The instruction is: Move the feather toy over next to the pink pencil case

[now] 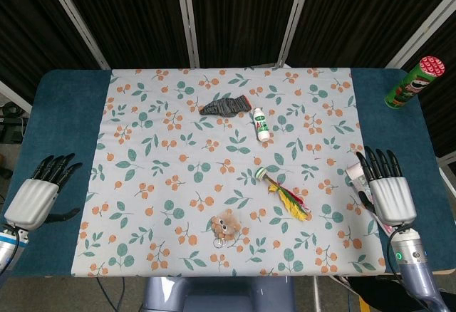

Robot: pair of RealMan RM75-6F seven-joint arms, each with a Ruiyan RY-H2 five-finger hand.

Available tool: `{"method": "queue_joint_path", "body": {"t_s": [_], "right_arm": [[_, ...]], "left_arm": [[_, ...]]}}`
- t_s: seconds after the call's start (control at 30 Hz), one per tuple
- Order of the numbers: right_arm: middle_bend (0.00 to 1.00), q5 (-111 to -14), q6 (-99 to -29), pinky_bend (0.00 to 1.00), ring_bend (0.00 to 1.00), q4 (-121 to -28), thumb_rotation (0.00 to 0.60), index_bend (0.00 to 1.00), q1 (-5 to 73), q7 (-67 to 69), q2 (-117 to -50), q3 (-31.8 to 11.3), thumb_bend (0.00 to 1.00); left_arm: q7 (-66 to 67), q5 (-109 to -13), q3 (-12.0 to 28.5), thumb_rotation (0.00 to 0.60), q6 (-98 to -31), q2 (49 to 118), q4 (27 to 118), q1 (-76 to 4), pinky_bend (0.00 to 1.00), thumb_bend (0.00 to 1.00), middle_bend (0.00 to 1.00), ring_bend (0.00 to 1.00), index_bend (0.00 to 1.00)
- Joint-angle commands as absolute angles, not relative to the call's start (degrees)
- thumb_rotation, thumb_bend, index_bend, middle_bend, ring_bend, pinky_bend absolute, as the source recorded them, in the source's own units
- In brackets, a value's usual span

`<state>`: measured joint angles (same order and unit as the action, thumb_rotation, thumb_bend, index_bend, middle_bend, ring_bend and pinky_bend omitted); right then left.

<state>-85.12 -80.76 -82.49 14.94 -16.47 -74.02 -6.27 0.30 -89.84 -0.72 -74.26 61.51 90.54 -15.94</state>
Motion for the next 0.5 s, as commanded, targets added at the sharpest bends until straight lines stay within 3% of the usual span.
{"method": "queue_joint_path", "body": {"t_s": [0.03,0.5], "right_arm": [[0.0,-85.09,-80.78,0.0,0.0,-82.49,0.6,0.0,14.91,-16.45,-74.0,-6.28,0.22],[0.0,-87.22,-81.99,0.0,0.0,-82.63,0.6,0.01,14.98,-13.95,-74.3,-5.9,0.19]], "left_arm": [[0.34,-89.88,-0.74,0.533,-74.3,61.5,90.55,-15.93,0.0,0.21,0.0,0.0,0.11],[0.38,-89.78,-0.69,0.53,-74.27,61.56,90.48,-15.94,0.0,0.21,0.0,0.0,0.11]]}}
